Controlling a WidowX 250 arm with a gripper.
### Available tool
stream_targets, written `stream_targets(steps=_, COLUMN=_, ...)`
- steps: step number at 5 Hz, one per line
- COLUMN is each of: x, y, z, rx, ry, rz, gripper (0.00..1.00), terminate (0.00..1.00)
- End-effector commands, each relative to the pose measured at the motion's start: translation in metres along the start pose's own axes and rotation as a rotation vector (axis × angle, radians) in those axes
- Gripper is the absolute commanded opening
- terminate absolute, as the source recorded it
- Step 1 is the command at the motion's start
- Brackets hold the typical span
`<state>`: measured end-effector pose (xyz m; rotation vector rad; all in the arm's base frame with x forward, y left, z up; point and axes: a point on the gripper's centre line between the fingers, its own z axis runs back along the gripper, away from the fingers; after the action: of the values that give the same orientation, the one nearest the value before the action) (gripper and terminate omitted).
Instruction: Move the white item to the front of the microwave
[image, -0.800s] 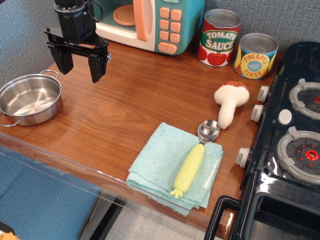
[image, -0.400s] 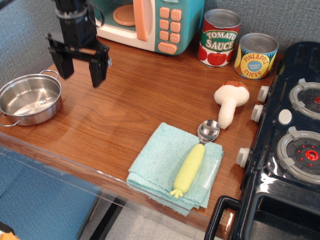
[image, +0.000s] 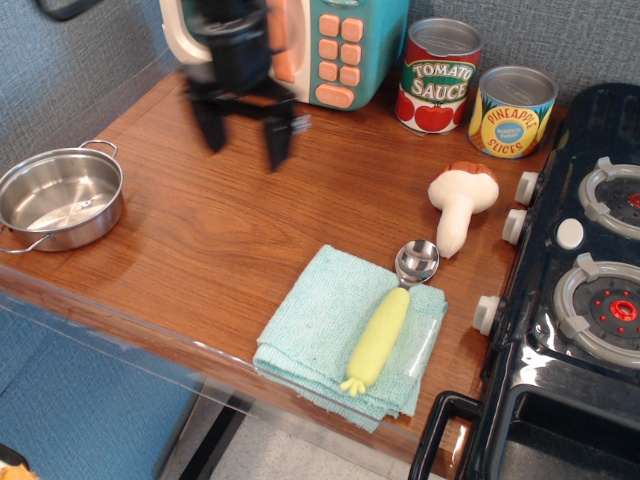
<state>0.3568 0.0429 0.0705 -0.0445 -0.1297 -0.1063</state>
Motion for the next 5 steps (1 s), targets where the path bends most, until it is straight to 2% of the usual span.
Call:
stream_targets(steps=1, x=0.052, y=-0.09, z=0.036, rx=-0.068, ry=-0.133, rz=-0.103, gripper=1.0, terminate=0.0)
stream_targets(steps=2, x=0.061, y=-0.137, z=0.026, rx=-0.062, ry=-0.129, rz=-0.098, gripper=1.0, terminate=0.0)
stream_targets(steps=3, x=0.065, y=-0.149, z=0.0, rx=-0.045, ry=-0.085, rz=-0.1, gripper=1.0, terminate=0.0)
stream_targets(steps=5, x=0.073, y=-0.157, z=-0.024, rx=0.017, ry=-0.05, rz=-0.124, gripper=1.0, terminate=0.0)
